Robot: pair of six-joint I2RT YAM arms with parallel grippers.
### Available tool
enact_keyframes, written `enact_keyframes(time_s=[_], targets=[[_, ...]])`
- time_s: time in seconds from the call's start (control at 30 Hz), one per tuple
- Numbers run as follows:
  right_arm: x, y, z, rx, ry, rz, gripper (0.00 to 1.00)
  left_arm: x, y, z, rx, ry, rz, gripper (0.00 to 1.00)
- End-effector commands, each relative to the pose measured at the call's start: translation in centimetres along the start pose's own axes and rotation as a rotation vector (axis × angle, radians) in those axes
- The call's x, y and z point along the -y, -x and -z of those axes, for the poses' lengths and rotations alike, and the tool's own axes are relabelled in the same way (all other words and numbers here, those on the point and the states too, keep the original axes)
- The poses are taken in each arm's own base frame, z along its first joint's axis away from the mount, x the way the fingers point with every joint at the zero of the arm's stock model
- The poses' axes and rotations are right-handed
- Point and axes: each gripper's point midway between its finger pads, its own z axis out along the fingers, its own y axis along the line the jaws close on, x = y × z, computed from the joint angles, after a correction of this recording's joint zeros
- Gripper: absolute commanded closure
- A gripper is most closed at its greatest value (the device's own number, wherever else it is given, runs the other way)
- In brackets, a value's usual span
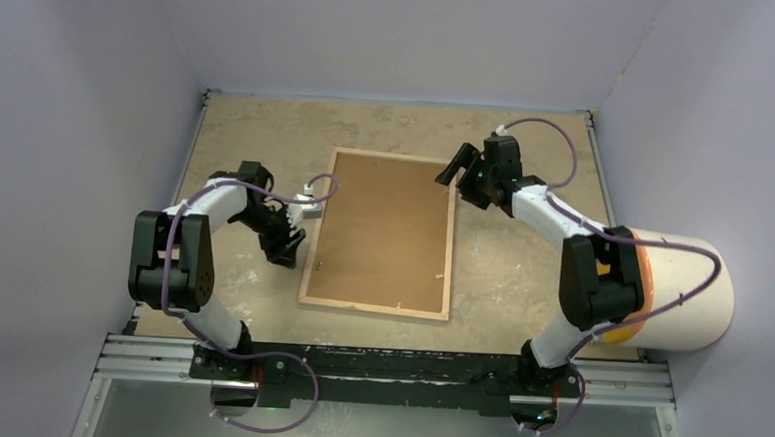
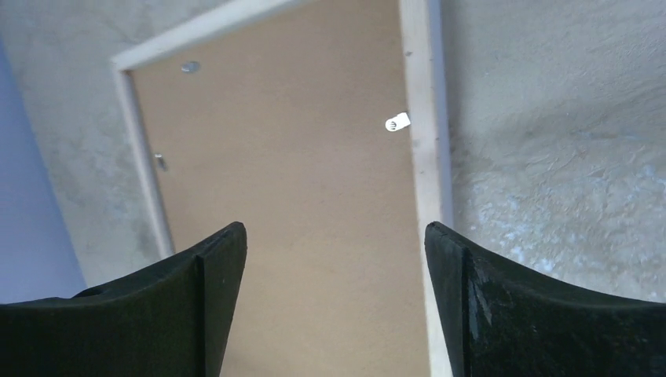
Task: Put the photo into the frame
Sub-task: Adjust the photo frame at the center of the board, then install the photo frame at the center of the board.
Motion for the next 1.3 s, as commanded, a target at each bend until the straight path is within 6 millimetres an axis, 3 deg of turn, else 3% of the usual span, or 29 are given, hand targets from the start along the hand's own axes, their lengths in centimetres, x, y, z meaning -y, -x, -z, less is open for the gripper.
enact_keyframes(time_s=[0.0, 0.13, 0.27, 0.47, 0.8, 1.27], targets=[[-4.2, -1.3, 3.8, 0.06, 0.106, 0.05, 0.18, -0.1, 3.2, 1.5, 0.154, -0.079, 0.073, 0.45], [-9.1, -8.9, 4.6, -0.069, 0.283, 0.052, 0.24, -0.2, 4.7, 0.4, 0.219, -0.177, 0.172, 0.49], [-12.7, -16.1, 4.7, -0.196, 0.383, 0.054, 0.28, -0.5, 4.8, -0.7, 0.235, -0.213, 0.224, 0.53], [-15.9, -23.3, 3.8, -0.316, 0.44, 0.069, 0.31, -1.2, 3.9, -1.6, 0.204, -0.197, 0.252, 0.63], [-18.6, -28.7, 1.3, -0.429, 0.469, 0.049, 0.37, -1.7, 2.9, -2.1, 0.168, -0.162, 0.249, 0.67], [-18.7, -30.2, -2.3, -0.433, 0.428, 0.058, 0.48, -2.0, 2.1, -2.4, 0.145, -0.132, 0.23, 0.69]])
